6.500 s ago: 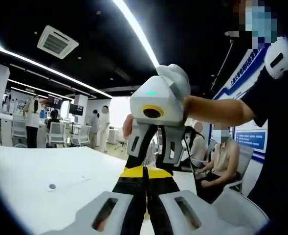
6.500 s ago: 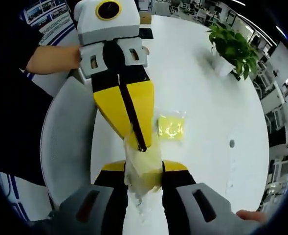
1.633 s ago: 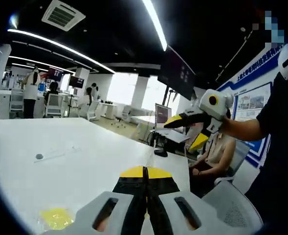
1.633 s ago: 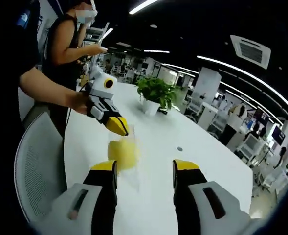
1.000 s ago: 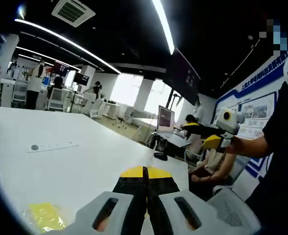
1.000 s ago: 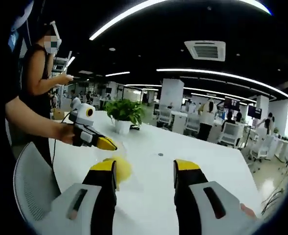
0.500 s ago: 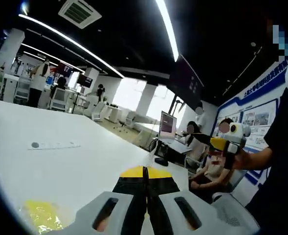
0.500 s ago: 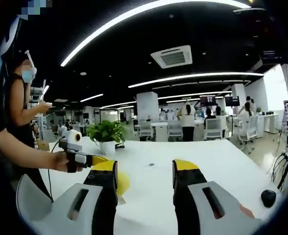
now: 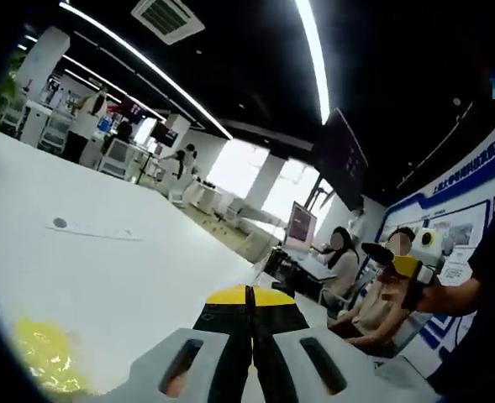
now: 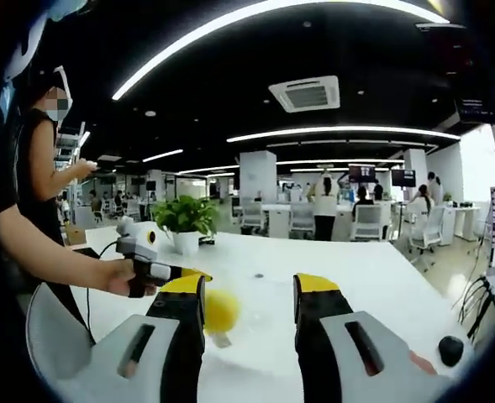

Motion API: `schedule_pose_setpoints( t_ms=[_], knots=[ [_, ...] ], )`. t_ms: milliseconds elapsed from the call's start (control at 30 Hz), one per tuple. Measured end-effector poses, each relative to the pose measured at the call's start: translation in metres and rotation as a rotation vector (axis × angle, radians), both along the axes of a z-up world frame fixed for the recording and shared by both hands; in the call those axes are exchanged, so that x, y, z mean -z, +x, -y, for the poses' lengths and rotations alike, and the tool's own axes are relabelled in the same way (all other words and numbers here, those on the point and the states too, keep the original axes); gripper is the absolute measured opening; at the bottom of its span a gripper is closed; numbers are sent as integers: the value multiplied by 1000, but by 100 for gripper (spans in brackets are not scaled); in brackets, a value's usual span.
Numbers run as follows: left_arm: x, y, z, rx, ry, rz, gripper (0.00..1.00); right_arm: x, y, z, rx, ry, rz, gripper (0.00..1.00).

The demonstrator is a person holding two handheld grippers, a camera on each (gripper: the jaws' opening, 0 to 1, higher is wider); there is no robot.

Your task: Compare the silicone blocks by pressing each to a similar depth, holding the contact briefly, and releasing to observe deformation and rebound differences across the visible hardness samples.

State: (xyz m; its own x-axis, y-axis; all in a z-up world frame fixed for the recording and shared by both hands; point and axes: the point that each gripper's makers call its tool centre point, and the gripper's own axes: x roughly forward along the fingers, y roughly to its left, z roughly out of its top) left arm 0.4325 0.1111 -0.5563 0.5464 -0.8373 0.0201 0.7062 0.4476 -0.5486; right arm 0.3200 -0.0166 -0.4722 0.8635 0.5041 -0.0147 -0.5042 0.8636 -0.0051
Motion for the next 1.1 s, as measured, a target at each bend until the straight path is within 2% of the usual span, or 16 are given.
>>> schedule_pose_setpoints(
  t_ms=[33,100,167,200,300,467,867,1000,1100],
  knots=[
    [4,2,1,-6,9,0,0,0,0,0,-2,-3,-2,37],
    [18,13,0,-56,-3,-55,0,1,0,2,4,-24,-3,37],
    [29,16,4,-59,10,-74,0,0,-1,4,8,-31,-1,37],
    [31,15,5,-58,3,-87,0,0,-1,5,9,-34,-1,37],
    [34,23,-2,-109,-75,-139,0,-2,0,9,15,-43,4,37],
    [41,31,-12,-157,-99,-167,0,0,2,10,16,-50,-1,36],
    [57,51,-37,-289,-10,-158,0,1,5,7,2,-72,0,34],
    [67,54,-43,-311,87,-134,0,2,6,11,11,-76,-6,33],
    [76,58,-47,-338,107,-154,0,3,6,14,18,-74,-10,33]
  ],
)
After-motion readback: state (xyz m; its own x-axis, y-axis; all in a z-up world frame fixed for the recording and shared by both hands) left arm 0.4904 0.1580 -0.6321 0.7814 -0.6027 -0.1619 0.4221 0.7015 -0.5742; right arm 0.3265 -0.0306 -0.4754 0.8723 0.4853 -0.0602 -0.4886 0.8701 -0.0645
